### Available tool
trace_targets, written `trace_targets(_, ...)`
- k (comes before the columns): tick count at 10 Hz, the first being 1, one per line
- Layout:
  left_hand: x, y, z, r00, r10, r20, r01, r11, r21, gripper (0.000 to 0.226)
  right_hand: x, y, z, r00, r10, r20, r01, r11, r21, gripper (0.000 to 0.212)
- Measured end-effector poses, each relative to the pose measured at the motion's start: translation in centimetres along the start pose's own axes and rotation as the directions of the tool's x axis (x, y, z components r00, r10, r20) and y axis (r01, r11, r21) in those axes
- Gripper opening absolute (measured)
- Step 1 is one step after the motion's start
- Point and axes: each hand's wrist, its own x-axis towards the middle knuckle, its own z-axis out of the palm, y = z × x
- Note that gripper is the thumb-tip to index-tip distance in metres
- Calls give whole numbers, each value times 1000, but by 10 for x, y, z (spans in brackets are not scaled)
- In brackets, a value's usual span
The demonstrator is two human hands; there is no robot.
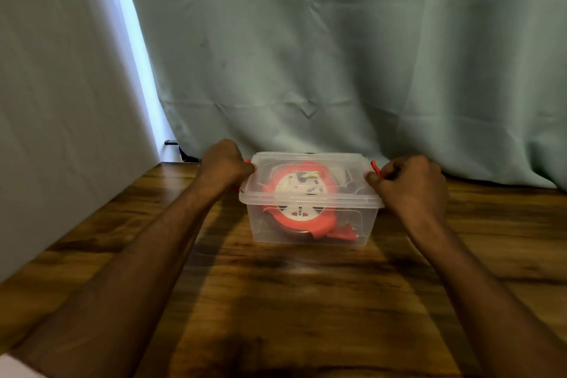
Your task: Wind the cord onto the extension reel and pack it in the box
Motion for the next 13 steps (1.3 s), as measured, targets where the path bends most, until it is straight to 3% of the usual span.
trace_targets(2,-21,7,7,958,228,-173,-151,916,371,27,-16,-15,-13,984,-153,-94,137,978,-159,28)
trace_targets(3,-60,20,1,894,388,-222,-247,842,479,27,-33,-34,-30,956,-284,78,294,922,-251,29)
trace_targets(4,-102,37,-1,914,402,-44,-301,750,589,23,-59,-46,-38,891,-322,321,430,825,-367,33)
trace_targets(5,-113,39,-1,924,381,39,-314,695,647,24,-66,-52,-46,860,-317,400,471,795,-382,29)
trace_targets(7,-70,31,24,896,442,-30,-311,676,668,41,-32,-48,-16,866,-353,355,488,755,-439,25)
trace_targets(9,-12,27,53,905,417,-78,-297,755,584,40,10,-45,23,869,-374,325,485,774,-407,43)
trace_targets(11,-6,29,58,900,436,-30,-343,748,568,47,15,-39,42,879,-414,236,476,796,-375,39)
trace_targets(12,-8,34,45,913,407,21,-358,775,521,60,15,-41,43,885,-392,250,459,824,-334,52)
trace_targets(13,-8,41,21,865,491,-107,-406,808,426,65,20,-52,30,902,-390,186,424,883,-201,65)
